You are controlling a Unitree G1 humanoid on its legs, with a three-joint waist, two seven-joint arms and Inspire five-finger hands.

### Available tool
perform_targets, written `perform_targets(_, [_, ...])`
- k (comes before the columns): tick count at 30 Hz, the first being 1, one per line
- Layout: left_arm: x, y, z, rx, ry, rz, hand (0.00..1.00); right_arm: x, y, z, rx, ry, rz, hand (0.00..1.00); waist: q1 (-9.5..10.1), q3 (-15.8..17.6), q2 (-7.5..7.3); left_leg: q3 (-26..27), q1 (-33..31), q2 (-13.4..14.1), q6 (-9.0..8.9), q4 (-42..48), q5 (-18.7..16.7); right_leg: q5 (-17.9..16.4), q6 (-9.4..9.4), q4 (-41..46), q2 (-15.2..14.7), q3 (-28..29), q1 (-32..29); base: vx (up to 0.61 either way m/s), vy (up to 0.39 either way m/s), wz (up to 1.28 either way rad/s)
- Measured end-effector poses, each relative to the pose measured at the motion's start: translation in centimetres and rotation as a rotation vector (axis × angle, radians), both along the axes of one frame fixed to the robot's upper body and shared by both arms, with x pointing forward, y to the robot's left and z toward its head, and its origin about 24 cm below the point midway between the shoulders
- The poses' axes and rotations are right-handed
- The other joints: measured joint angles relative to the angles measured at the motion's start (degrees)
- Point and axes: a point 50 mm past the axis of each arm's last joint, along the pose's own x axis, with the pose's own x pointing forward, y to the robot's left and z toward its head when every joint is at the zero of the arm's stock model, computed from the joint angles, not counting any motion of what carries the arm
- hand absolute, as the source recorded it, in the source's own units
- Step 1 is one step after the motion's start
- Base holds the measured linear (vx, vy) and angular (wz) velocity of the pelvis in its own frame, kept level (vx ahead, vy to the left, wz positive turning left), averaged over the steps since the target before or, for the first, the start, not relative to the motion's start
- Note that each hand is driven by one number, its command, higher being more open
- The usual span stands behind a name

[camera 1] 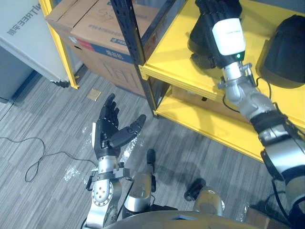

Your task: Walk over and take three plastic housings, then place them on the shelf

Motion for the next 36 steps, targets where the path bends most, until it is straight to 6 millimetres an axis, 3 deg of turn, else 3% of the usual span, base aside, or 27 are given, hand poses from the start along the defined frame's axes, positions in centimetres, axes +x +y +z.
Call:
perform_targets(3, [0.0, 0.1, -0.5, 0.002, 0.024, 0.022, 1.0, -2.9, 1.2, -2.1, 0.049, 0.034, 0.121, 1.0, -0.65, -1.9, -0.45, 1.05, 0.13, 0.25, 0.04, -0.03, -0.34, 1.01, 0.2, -2.17, 0.9, 0.66, 0.25, 0.07, -0.018, -0.18])
perform_targets(5, [-0.2, 0.3, -1.2, 0.005, 0.061, 0.048, 1.0, -5.0, 2.2, -4.1, 0.123, 0.121, 0.188, 1.0, -2.05, -4.28, -1.93, 2.45, 0.46, 0.9, 0.06, -0.04, -0.57, 2.38, 0.45, -4.99, 2.0, 1.34, 0.9, 0.11, -0.053, -0.26])
perform_targets(11, [-0.3, 0.6, -2.1, 0.044, 0.111, 0.106, 1.0, -9.3, 1.4, -5.2, 0.554, 0.21, 0.258, 1.0, -4.76, -8.52, -4.71, 5.98, 2.29, 1.84, -0.4, -0.12, -2.29, 5.38, 0.54, -11.49, 4.69, 3.97, 2.85, 0.04, -0.03, -0.32])
perform_targets(15, [-0.3, 0.9, -2.3, 0.059, 0.143, 0.159, 1.0, -12.1, -0.9, -6.7, 0.693, 0.223, 0.152, 1.0, -6.78, -11.56, -4.82, 8.44, 3.2, 2.08, -0.77, -0.31, -3.44, 7.82, 0.7, -15.93, 5.83, 5.64, 3.9, 0.0, 0.0, -0.31])
perform_targets(18, [-0.3, 2.3, -3.3, 0.09, 0.203, 0.244, 1.0, -13.9, -3.3, -8.8, 0.809, 0.268, 0.016, 1.0, -8.58, -13.19, -4.58, 10.12, 4.22, 2.1, -0.82, -0.32, -4.06, 9.16, 0.93, -18.25, 6.38, 7.11, 4.89, 0.03, 0.009, -0.29])
perform_targets(20, [-1.2, 4.9, -5.2, 0.103, 0.314, 0.398, 1.0, -16.4, -6.5, -10.9, 0.901, 0.285, -0.185, 1.0, -9.8, -14.28, -4.28, 11.81, 4.98, 2.31, -1.07, -0.32, -4.7, 10.17, 0.66, -20.09, 6.85, 8.38, 5.3, 0.03, 0.014, -0.34])
perform_targets(22, [-2.1, 6.6, -6.2, 0.104, 0.375, 0.499, 1.0, -18.1, -8.1, -12.0, 0.952, 0.281, -0.297, 1.0, -10.11, -14.92, -4.22, 12.64, 5.17, 2.48, -1.17, -0.32, -4.89, 10.3, 0.58, -20.58, 7.09, 9.28, 5.19, 0.04, -0.003, -0.24])
perform_targets(23, [-4.0, 9.0, -7.4, 0.105, 0.454, 0.642, 1.0, -20.5, -10.2, -13.7, 1.039, 0.27, -0.447, 1.0, -11.0, -16.02, -4.48, 13.3, 5.2, 2.85, -1.44, -0.32, -5.11, 10.52, 0.76, -21.37, 7.51, 9.68, 5.15, 0.07, -0.02, -0.21])
perform_targets(24, [-5.0, 9.9, -7.8, 0.111, 0.486, 0.697, 1.0, -21.4, -10.9, -14.5, 1.079, 0.268, -0.511, 1.0, -11.37, -16.4, -4.64, 13.54, 5.29, 2.95, -1.61, -0.31, -5.23, 10.61, 0.64, -21.58, 7.71, 9.86, 5.18, 0.09, -0.036, -0.33])
perform_targets(26, [-8.7, 13.0, -9.8, 0.106, 0.62, 0.886, 1.0, -25.7, -13.6, -18.2, 1.258, 0.246, -0.756, 1.0, -11.39, -17.54, -5.13, 15.4, 6.78, 3.5, -2.02, -0.31, -5.52, 10.7, 0.47, -21.85, 8.19, 11.29, 5.55, 0.08, -0.037, -0.38])
perform_targets(28, [-11.1, 14.1, -11.3, 0.069, 0.721, 0.977, 1.0, -28.5, -14.4, -21.2, 1.362, 0.286, -0.916, 1.0, -11.44, -17.77, -5.16, 16.77, 8.61, 3.79, -2.36, -0.32, -6.1, 10.63, 0.43, -21.83, 8.39, 12.52, 6.48, 0.06, -0.016, -0.34])
perform_targets(29, [-11.9, 14.1, -11.8, 0.065, 0.755, 0.997, 1.0, -29.4, -14.5, -22.2, 1.381, 0.317, -0.961, 1.0, -11.41, -17.84, -5.16, 17.26, 9.16, 4.01, -2.66, -0.32, -6.42, 10.56, 0.34, -21.83, 8.45, 12.84, 6.81, 0.05, -0.008, -0.35])
perform_targets(30, [-13.2, 13.8, -13.1, 0.054, 0.831, 1.009, 1.0, -31.2, -14.0, -24.8, 1.435, 0.442, -1.046, 1.0, -11.37, -17.98, -5.15, 17.92, 10.31, 4.13, -2.97, -0.33, -7.04, 10.26, 0.09, -21.67, 8.54, 13.15, 7.56, 0.01, 0.0, -0.22])
perform_targets(32, [-13.9, 12.9, -14.4, 0.035, 0.902, 0.968, 1.0, -32.8, -12.7, -28.1, 1.507, 0.641, -1.109, 1.0, -11.26, -18.52, -5.77, 18.39, 10.73, 4.15, -2.99, -0.34, -7.54, 9.76, 0.03, -21.02, 8.52, 13.26, 7.48, -0.02, 0.012, -0.11])
perform_targets(36, [-13.8, 10.3, -17.4, -0.068, 1.024, 0.781, 1.0, -33.2, -9.2, -33.4, 1.683, 1.053, -1.114, 1.0, -11.04, -18.95, -5.72, 19.09, 11.23, 3.99, -3.52, -0.37, -8.11, 9.21, -0.29, -20.83, 8.17, 13.04, 7.41, -0.07, 0.024, 0.0])
